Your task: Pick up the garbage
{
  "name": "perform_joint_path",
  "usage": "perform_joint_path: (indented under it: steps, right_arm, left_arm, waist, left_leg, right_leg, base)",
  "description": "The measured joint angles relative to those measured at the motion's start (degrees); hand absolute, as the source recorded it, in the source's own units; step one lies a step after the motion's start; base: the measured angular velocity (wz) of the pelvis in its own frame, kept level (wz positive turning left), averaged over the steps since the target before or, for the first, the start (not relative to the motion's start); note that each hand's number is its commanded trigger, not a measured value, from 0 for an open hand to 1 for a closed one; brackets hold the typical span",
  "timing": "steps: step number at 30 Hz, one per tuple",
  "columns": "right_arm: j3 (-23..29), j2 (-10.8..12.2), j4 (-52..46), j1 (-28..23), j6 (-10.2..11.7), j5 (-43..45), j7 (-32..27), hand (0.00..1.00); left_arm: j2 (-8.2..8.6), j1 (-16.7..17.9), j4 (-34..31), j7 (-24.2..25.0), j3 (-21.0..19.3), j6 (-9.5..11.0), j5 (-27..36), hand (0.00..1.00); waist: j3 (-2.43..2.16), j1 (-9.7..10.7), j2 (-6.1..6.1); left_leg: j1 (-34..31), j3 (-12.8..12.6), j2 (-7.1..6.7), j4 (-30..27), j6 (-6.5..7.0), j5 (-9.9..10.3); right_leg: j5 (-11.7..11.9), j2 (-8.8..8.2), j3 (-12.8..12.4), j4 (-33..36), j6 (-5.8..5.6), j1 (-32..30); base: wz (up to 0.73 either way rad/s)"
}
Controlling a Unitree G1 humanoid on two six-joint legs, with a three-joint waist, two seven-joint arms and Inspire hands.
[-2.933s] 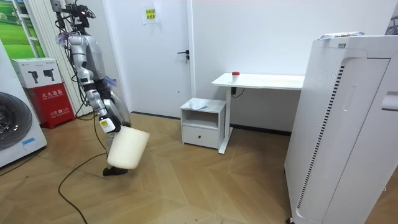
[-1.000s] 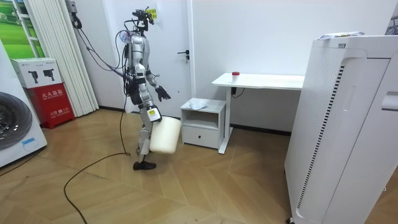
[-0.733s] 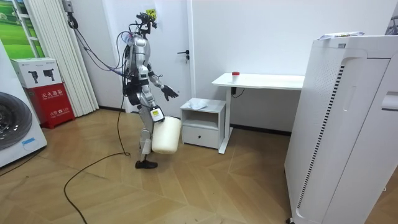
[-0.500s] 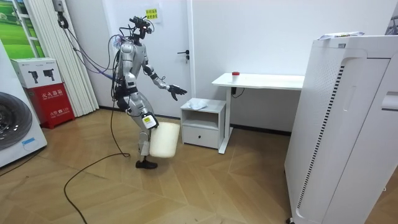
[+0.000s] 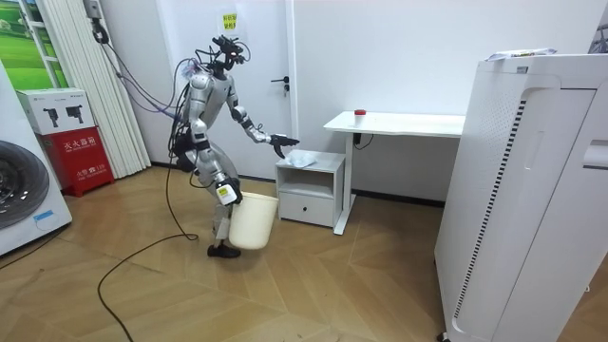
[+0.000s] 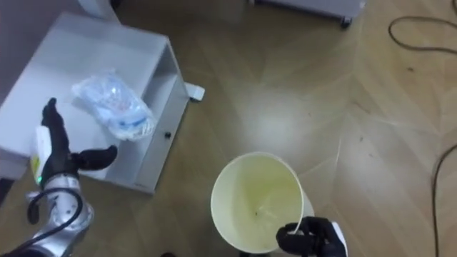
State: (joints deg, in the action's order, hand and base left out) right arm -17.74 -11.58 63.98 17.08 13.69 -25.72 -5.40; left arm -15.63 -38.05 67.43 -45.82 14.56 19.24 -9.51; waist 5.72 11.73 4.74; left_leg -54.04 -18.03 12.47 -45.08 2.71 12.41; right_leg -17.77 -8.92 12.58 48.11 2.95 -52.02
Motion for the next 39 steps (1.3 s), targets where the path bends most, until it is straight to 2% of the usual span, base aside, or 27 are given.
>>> perform_joint_path:
  steps: [3, 5, 8, 10, 12, 16, 21, 24, 29, 30, 31, 32, 35, 39]
  right_arm:
    - [-0.26, -0.09, -1.23, 0.20, -0.03, -0.72, -0.02, 1.00]
    - [-0.70, -0.50, -2.09, 0.32, -0.03, -1.06, 0.33, 1.00]
    - [-0.71, -0.98, -2.43, 1.01, -0.05, -1.06, 0.83, 1.00]
    - [-0.70, -1.05, -2.44, 1.19, -0.03, -1.05, 1.23, 1.00]
    - [-0.72, -1.10, -2.84, 1.30, -0.03, -1.09, 1.35, 1.00]
    - [-1.12, -1.27, -4.10, 1.29, -0.04, -1.10, 2.05, 1.00]
    - [-1.11, -2.01, -6.60, 1.25, -0.53, -1.58, 3.15, 1.00]
    - [-1.11, -2.12, -7.78, 1.25, -1.37, -1.98, 3.16, 1.00]
    - [-1.21, -1.96, -7.81, 1.25, -2.10, -2.97, 3.16, 1.00]
    - [-1.27, -1.94, -7.64, 1.25, -2.14, -3.34, 3.26, 1.00]
    - [-1.27, -1.94, -7.54, 1.25, -2.16, -3.44, 3.37, 1.00]
    - [-1.27, -1.94, -7.34, 1.25, -2.23, -3.81, 3.61, 1.00]
    - [-1.27, -1.93, -6.99, 1.26, -2.48, -4.92, 3.64, 1.00]
    - [-1.23, -1.69, -6.16, 1.54, -2.59, -5.88, 3.63, 1.00]
  left_arm:
    - [-0.23, -0.88, -0.01, -1.18, 2.81, -0.05, -3.10, 0.00]
    - [-0.56, -1.56, 0.00, -1.18, 3.74, -0.15, -4.88, 0.00]
    - [-0.66, -3.25, 0.15, -1.19, 3.77, -0.48, -6.44, 0.00]
    - [-0.68, -3.82, 0.30, -1.18, 3.79, -0.50, -7.08, 0.00]
    - [-0.77, -4.08, 0.84, -1.14, 3.80, -0.62, -8.82, 0.00]
    - [-0.97, -4.09, 1.65, -1.01, 3.82, -1.85, -11.40, 0.00]
    - [-1.85, -4.29, 1.64, -0.89, 4.92, -3.62, -17.45, 0.00]
    - [-1.92, -4.27, 1.79, -0.61, 6.23, -4.85, -17.75, 0.00]
    - [-1.97, -4.26, 2.37, 1.78, 7.16, -5.54, -17.84, 0.00]
    - [-1.98, -4.22, 2.69, 2.49, 7.17, -5.68, -18.20, 0.16]
    - [-1.99, -4.20, 2.93, 2.83, 7.21, -5.68, -18.29, 0.72]
    - [-1.99, -4.15, 3.41, 3.41, 7.52, -5.91, -18.27, 1.00]
    - [-2.14, -4.14, 3.50, 3.74, 8.14, -6.43, -18.28, 1.00]
    - [-4.22, -4.97, 2.71, 3.00, 8.02, -6.57, -18.42, 1.00]
  waist:
    - [0.30, 0.56, 0.48]
    - [0.55, 0.63, 0.90]
    - [0.91, 0.74, 1.23]
    - [0.99, 1.03, 1.21]
    - [1.30, 1.48, 0.91]
    - [1.30, 2.08, 0.90]
    - [1.30, 2.61, 0.87]
    - [1.29, 2.95, 0.84]
    - [1.24, 3.38, 0.69]
    - [1.25, 3.40, 0.62]
    - [1.24, 3.39, 0.57]
    - [1.22, 3.42, 0.50]
    - [1.22, 3.40, 0.45]
    - [1.22, 3.35, 0.46]
  left_leg:
    - [-1.67, 0.38, 0.29, -1.02, -0.20, 0.50]
    - [-2.94, 0.67, 1.05, -2.07, -0.28, 0.97]
    - [-4.67, 0.76, 1.72, -3.64, -0.26, 1.56]
    - [-5.45, 0.50, 1.87, -4.48, -0.11, 1.81]
    - [-5.77, -0.31, 2.01, -4.82, 0.03, 1.90]
    - [-7.14, -0.34, 2.23, -5.19, 0.04, 1.91]
    - [-9.82, -0.33, 2.22, -6.51, 0.40, 2.13]
    - [-10.52, -0.50, 2.18, -6.77, 0.43, 2.11]
    - [-10.55, -0.51, 1.98, -7.13, 0.44, 2.11]
    - [-10.56, -0.44, 1.99, -7.20, 0.44, 2.11]
    - [-10.55, -0.44, 1.99, -7.21, 0.44, 2.11]
    - [-10.54, -0.41, 1.95, -7.21, 0.44, 2.11]
    - [-10.51, -0.30, 1.92, -7.20, 0.45, 2.11]
    - [-10.22, -0.13, 1.92, -7.16, 0.46, 2.10]
  right_leg:
    - [-0.49, 0.09, 0.09, 0.78, 0.11, -1.32]
    - [-0.57, 0.58, 0.30, 0.96, 0.25, -2.15]
    - [-0.94, 0.81, 0.38, 1.92, 0.34, -3.47]
    - [-1.51, 0.67, 0.48, 2.85, 0.35, -4.07]
    - [-2.11, 0.22, 0.67, 3.69, 0.44, -4.51]
    - [-2.18, 0.22, 0.81, 4.06, 0.53, -5.76]
    - [-2.76, -0.22, 0.96, 5.75, 0.72, -8.40]
    - [-2.86, -0.50, 1.09, 6.21, 0.82, -9.10]
    - [-3.06, -0.88, 1.19, 6.64, 0.76, -9.07]
    - [-3.06, -0.88, 1.20, 6.67, 0.76, -9.04]
    - [-3.06, -0.88, 1.20, 6.67, 0.76, -9.03]
    - [-3.05, -0.90, 1.20, 6.67, 0.75, -9.02]
    - [-3.05, -0.91, 1.22, 6.67, 0.75, -8.95]
    - [-3.05, -0.90, 1.36, 6.66, 0.76, -8.62]
  base:
    - [0.00]
    - [-0.07]
    - [-0.04]
    - [0.08]
    - [0.12]
    - [0.01]
    - [0.03]
    - [0.04]
    - [0.03]
    - [0.00]
    - [0.00]
    - [0.00]
    - [0.00]
    - [0.00]
